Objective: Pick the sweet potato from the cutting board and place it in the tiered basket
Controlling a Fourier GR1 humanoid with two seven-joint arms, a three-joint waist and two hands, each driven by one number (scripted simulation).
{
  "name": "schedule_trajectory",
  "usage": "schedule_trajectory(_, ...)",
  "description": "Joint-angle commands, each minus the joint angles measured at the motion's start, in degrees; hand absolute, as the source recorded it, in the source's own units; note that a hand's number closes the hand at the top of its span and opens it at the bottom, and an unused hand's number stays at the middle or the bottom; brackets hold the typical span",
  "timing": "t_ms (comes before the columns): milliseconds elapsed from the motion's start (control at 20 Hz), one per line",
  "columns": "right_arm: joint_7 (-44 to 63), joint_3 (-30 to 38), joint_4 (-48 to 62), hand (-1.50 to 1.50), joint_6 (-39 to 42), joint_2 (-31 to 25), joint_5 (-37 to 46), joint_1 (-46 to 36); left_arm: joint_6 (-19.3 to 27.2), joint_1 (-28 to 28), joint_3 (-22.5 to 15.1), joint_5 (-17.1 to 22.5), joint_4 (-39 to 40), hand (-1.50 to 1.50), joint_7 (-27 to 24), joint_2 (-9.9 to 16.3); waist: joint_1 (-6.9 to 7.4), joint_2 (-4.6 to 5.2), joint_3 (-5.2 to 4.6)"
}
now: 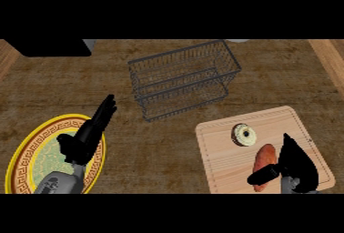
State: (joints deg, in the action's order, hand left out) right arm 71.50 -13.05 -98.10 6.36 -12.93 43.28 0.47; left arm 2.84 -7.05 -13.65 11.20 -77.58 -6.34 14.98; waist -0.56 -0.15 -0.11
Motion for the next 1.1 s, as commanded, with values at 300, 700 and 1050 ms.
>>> schedule_trajectory(300,8.2,4.2,2.3,-1.5,4.0,5.3,3.5,-0.2,-2.3,0.1,1.4,0.0,-2.1,0.0,1.3,0.8,0.81,0.12,0.1)
schedule_trajectory(700,-2.4,3.2,0.7,1.5,-2.3,9.2,12.3,1.7,-2.0,0.8,2.1,-3.4,0.2,0.0,-0.4,-3.6,0.47,0.11,0.11)
schedule_trajectory(1050,-4.9,6.2,7.6,1.5,-2.7,11.6,16.0,-4.8,-4.3,-1.6,4.9,-4.3,4.1,0.0,-1.1,-4.3,0.55,0.19,0.1)
